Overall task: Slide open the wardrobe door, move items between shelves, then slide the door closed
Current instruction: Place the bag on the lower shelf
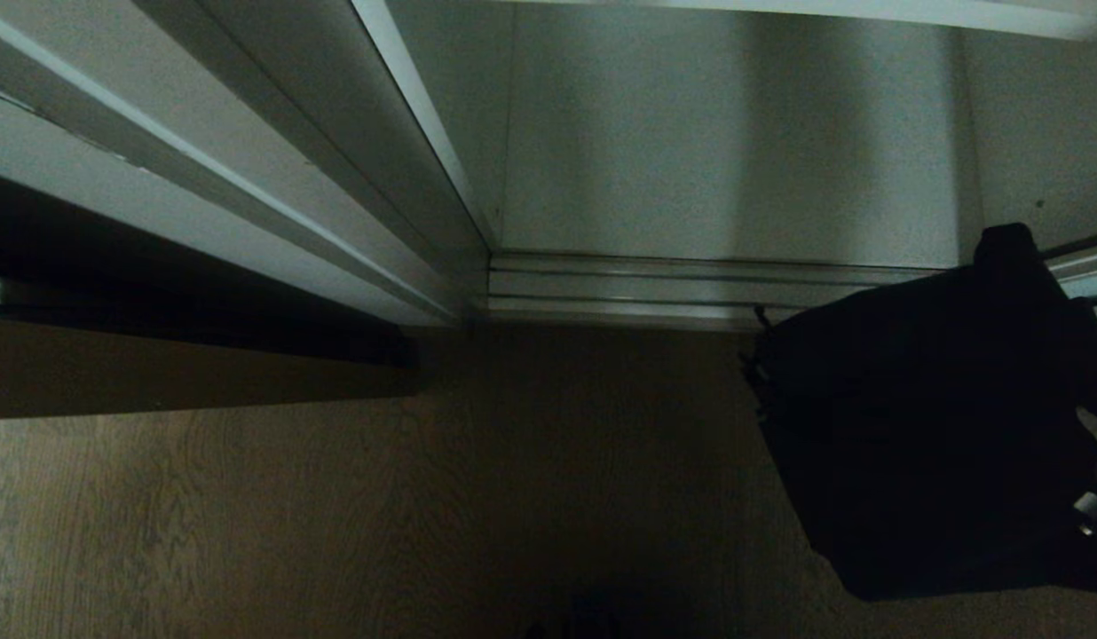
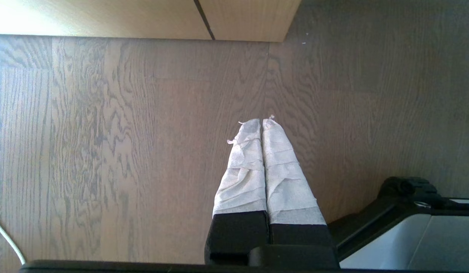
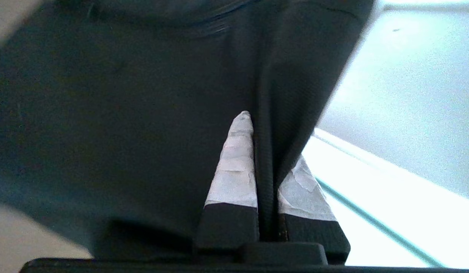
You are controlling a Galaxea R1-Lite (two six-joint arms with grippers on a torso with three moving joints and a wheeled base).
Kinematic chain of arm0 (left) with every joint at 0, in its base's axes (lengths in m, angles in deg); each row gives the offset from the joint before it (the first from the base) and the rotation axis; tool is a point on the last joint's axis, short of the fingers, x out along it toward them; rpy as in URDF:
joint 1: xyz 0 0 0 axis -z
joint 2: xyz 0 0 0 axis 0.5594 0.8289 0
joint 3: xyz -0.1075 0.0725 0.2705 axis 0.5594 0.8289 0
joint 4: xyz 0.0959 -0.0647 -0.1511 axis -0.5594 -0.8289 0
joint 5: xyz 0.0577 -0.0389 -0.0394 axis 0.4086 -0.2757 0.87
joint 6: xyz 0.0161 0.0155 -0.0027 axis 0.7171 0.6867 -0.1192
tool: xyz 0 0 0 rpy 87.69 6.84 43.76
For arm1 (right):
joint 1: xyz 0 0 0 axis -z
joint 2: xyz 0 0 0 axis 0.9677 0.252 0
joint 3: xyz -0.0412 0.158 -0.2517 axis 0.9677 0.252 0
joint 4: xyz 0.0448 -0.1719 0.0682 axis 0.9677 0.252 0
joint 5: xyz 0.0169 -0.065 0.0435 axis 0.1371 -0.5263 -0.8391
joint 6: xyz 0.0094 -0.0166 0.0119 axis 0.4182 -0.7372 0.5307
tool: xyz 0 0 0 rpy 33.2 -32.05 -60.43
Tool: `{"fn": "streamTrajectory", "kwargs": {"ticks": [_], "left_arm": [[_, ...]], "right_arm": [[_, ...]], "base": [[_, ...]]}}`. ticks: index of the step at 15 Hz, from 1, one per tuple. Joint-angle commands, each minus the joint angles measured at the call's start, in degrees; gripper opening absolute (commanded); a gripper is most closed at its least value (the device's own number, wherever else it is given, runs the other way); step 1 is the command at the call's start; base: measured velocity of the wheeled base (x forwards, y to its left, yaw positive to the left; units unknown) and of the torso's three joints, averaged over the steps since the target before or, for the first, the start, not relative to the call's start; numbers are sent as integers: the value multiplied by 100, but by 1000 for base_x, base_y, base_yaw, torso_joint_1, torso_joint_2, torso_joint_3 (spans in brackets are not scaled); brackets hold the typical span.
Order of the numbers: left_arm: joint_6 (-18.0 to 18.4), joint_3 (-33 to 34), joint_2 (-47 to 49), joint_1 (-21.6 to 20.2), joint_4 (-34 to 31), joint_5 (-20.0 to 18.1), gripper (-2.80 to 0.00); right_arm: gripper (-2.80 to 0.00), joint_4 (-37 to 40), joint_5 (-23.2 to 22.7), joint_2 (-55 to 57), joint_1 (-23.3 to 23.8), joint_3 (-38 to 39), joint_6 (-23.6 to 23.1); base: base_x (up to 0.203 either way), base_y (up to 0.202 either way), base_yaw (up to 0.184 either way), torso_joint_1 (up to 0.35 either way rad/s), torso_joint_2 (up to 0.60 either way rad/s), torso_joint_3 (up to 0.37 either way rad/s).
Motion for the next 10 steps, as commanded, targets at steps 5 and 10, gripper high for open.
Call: {"fn": "streamTrajectory", "kwargs": {"ticks": [5, 10], "left_arm": [[4, -2, -3, -2, 0, 0, -280], [-4, -2, -3, -2, 0, 0, -280]], "right_arm": [[-280, -1893, -1706, 1523, 1687, -232, -477], [-280, -2761, -3272, 2361, 2661, -1258, -664]], "base": [[0, 0, 0, 0, 0, 0], [0, 0, 0, 0, 0, 0]]}}
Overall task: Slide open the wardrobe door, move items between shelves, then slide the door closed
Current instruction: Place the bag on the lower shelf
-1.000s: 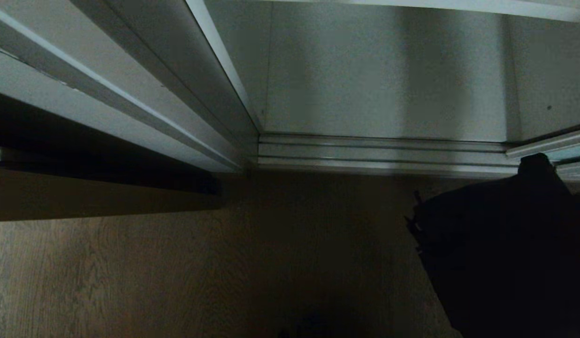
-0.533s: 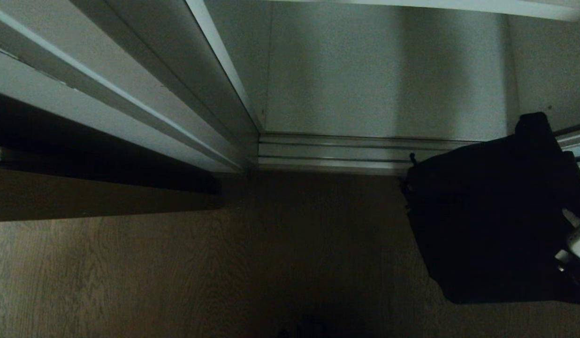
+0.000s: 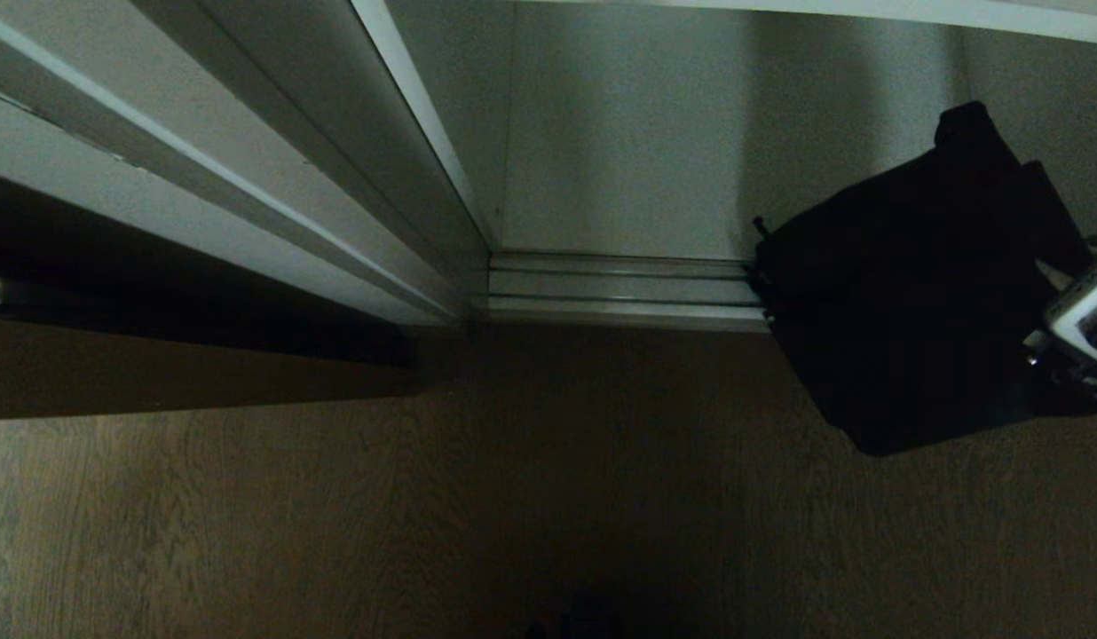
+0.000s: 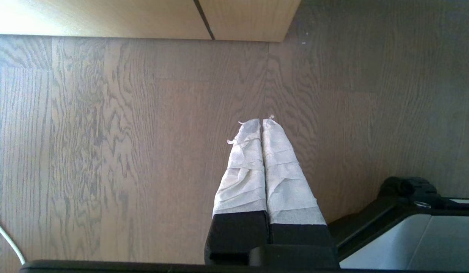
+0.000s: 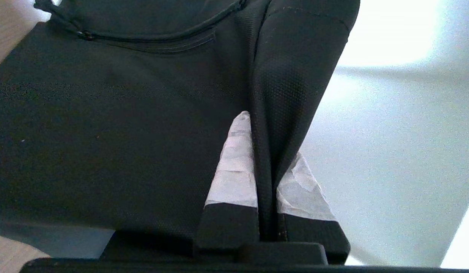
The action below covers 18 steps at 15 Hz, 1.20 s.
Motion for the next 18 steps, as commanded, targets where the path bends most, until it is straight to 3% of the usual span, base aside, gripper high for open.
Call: {"fn": "streamTrajectory", "kwargs": {"ticks": [1, 3, 7, 10, 15, 18], "left_arm": [[7, -1, -3, -2, 0, 1, -280], [7, 7, -3, -2, 0, 1, -280], [7, -2, -3, -2, 0, 1, -280], [4, -2, -3, -2, 0, 1, -280], [1, -2, -3, -2, 0, 1, -280], [1, 3, -3, -2, 0, 1, -280]], "right_arm": [[-280, -262, -256, 449, 180, -499, -40], [-280, -382, -634, 729, 238, -710, -73], [-280, -1829, -1257, 1650, 720, -1001, -188], [-280, -2197, -1416, 2190, 1000, -1229, -205], [-280, -2610, -1552, 3040, 1090, -2445, -179], [-280, -2623, -1673, 3547, 1085, -3653, -162]], "base": [[0, 0, 0, 0, 0, 0], [0, 0, 0, 0, 0, 0], [0, 0, 0, 0, 0, 0], [0, 0, 0, 0, 0, 0], [0, 0, 0, 0, 0, 0], [0, 0, 0, 0, 0, 0]]}}
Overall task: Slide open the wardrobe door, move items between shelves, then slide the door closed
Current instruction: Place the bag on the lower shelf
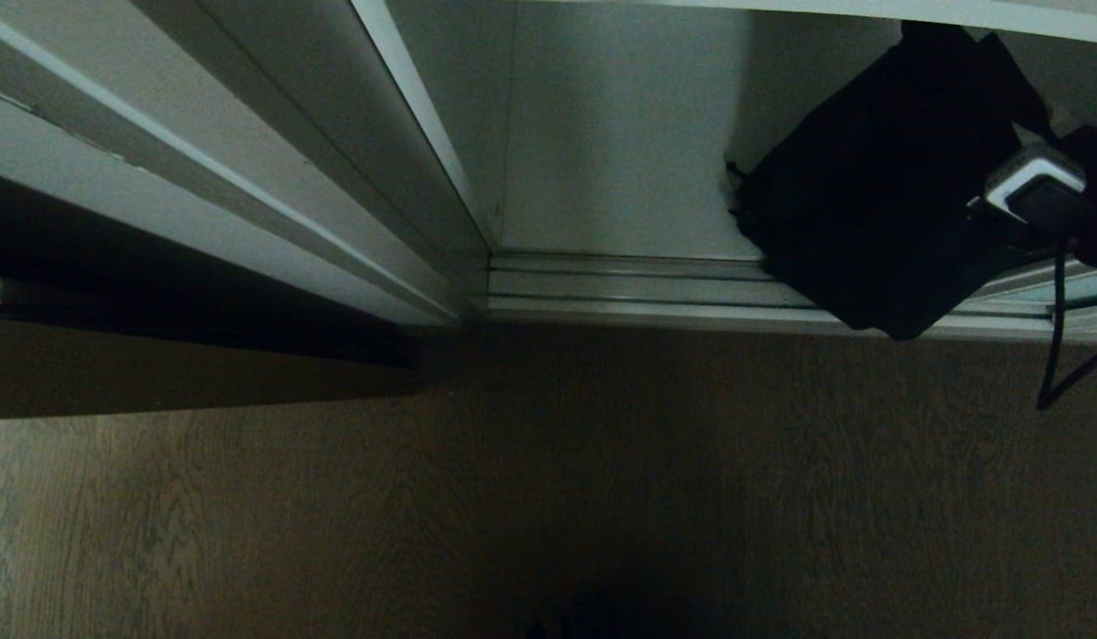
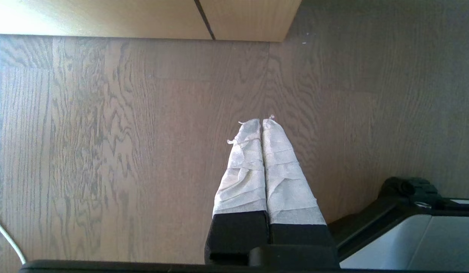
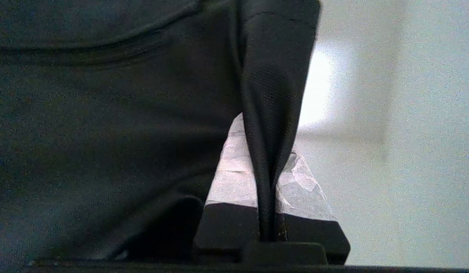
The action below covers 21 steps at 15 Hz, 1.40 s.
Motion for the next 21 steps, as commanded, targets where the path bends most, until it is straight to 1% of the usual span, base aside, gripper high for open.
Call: {"fn": "streamTrajectory", "kwargs": {"ticks": [1, 5, 8, 12, 15, 16, 17, 21], "left_arm": [[0, -2, -3, -2, 0, 0, -280], [5, 6, -3, -2, 0, 0, -280], [4, -2, -3, -2, 0, 0, -280], [1, -2, -3, -2, 0, 0, -280], [4, -2, -3, -2, 0, 0, -280], [4, 5, -3, -2, 0, 0, -280], [-4, -2, -3, -2, 0, 0, -280], [4, -2, -3, -2, 0, 0, -280]], "right_arm": [[-280, -49, -115, 601, 0, -1050, -18], [-280, -52, -209, 1413, -1, -2574, 225], [-280, -57, -219, 1963, -1, -3302, 331], [-280, -303, -212, 2700, 81, -3840, 526], [-280, -365, -223, 3198, 99, -4659, 737], [-280, -370, -240, 3291, 103, -4762, 765], [-280, -372, -254, 3320, 104, -4688, 774], [-280, -372, -249, 3255, 181, -3980, 783]], "base": [[0, 0, 0, 0, 0, 0], [0, 0, 0, 0, 0, 0], [0, 0, 0, 0, 0, 0], [0, 0, 0, 0, 0, 0], [0, 0, 0, 0, 0, 0], [0, 0, 0, 0, 0, 0], [0, 0, 0, 0, 0, 0], [0, 0, 0, 0, 0, 0]]}}
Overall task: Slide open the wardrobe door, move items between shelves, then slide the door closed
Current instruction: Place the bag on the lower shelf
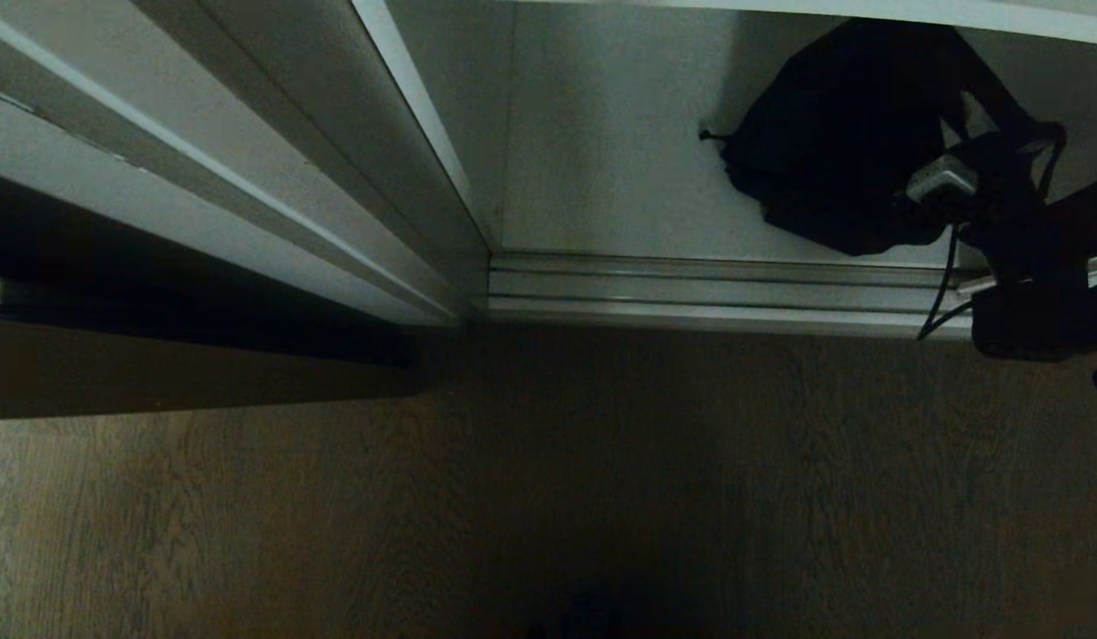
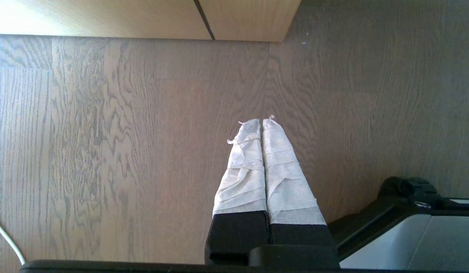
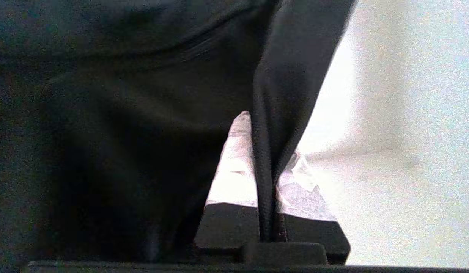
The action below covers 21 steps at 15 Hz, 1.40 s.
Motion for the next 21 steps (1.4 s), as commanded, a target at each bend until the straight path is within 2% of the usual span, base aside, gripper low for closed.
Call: {"fn": "streamTrajectory", "kwargs": {"ticks": [1, 2, 3, 8, 11, 14, 17, 18, 21], "left_arm": [[-3, -2, -3, -2, 0, 0, -280], [-3, -2, -3, -2, 0, 0, -280], [3, 0, -3, -2, 0, 0, -280], [-3, -2, -3, -2, 0, 0, -280], [5, -2, -3, -2, 0, 0, -280], [-3, -1, -3, -2, 0, 0, -280], [-3, -2, -3, -2, 0, 0, -280], [-2, -2, -3, -2, 0, 0, -280], [-3, -2, -3, -2, 0, 0, -280]], "right_arm": [[-280, -38, 1, 27, 43, 190, -28], [-280, -38, 1, 36, 43, 148, -27], [0, -38, 1, 56, 43, 105, -27], [0, -38, -18, 25, 43, 97, -27], [0, -38, -148, -220, 41, 445, -9], [0, -38, -167, -834, 12, 1645, -23], [0, -38, -150, -2026, -46, 3461, -41], [-280, -38, -146, -2503, -59, 4121, -49], [-280, -33, -142, -3917, -81, 5621, -32]], "base": [[0, 0, 0, 0, 0, 0], [0, 0, 0, 0, 0, 0], [0, 0, 0, 0, 0, 0], [0, 0, 0, 0, 0, 0], [0, 0, 0, 0, 0, 0], [0, 0, 0, 0, 0, 0], [0, 0, 0, 0, 0, 0], [0, 0, 0, 0, 0, 0], [0, 0, 0, 0, 0, 0]]}}
